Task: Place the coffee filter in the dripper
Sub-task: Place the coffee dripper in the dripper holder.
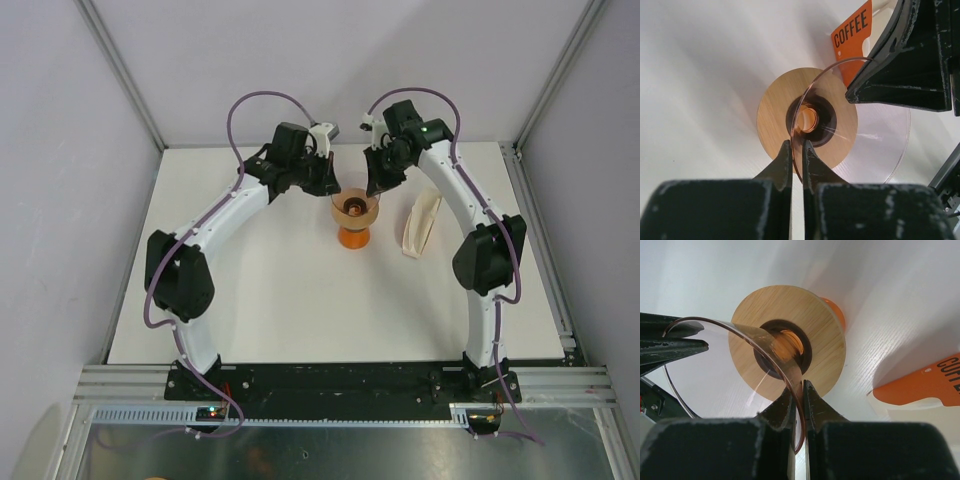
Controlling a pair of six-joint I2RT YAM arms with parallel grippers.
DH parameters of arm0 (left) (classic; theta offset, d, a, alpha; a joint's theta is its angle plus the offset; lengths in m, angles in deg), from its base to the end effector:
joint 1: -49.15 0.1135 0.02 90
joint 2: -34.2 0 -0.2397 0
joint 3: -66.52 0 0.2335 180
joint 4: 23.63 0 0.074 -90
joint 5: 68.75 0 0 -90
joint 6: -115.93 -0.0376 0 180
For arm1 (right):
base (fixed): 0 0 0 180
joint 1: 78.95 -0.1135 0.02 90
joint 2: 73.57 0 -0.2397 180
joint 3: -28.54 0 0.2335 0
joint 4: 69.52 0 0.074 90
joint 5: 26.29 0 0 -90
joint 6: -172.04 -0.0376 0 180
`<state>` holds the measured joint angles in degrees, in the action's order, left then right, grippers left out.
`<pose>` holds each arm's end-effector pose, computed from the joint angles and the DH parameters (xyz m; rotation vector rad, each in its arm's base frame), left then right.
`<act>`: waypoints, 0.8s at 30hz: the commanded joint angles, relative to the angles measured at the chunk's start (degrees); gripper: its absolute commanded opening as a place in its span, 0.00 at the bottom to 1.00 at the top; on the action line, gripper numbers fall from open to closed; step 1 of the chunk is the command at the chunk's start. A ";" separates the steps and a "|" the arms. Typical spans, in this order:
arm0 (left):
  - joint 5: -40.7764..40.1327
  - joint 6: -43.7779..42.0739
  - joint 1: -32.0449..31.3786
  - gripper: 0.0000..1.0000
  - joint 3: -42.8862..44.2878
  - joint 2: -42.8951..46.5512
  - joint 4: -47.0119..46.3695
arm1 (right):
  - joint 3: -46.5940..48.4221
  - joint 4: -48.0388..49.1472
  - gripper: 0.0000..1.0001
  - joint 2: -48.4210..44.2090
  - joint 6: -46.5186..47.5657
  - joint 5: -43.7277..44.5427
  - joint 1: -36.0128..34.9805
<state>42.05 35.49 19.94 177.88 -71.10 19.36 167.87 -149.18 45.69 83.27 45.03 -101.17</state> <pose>0.3450 -0.2082 0.3038 0.5917 2.1988 -0.7684 0.3768 0.1669 0.3082 -0.6484 2.5467 0.5545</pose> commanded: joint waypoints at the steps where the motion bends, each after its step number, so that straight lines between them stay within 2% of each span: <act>1: 0.95 -6.46 -0.58 0.00 -1.92 -2.09 1.37 | -2.89 -0.38 0.00 1.91 3.16 2.08 -0.70; 7: 2.07 -6.80 -0.58 0.00 -1.09 -4.23 3.02 | -3.82 0.47 0.00 3.10 2.59 1.08 -0.40; 24: 9.05 -5.48 0.01 0.00 1.83 -11.96 8.02 | 2.75 -4.36 0.00 10.96 1.06 -0.83 0.28</act>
<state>46.66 35.71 21.84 182.66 -76.50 18.24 172.35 -149.64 49.12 80.96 46.10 -100.28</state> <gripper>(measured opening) 0.047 0.069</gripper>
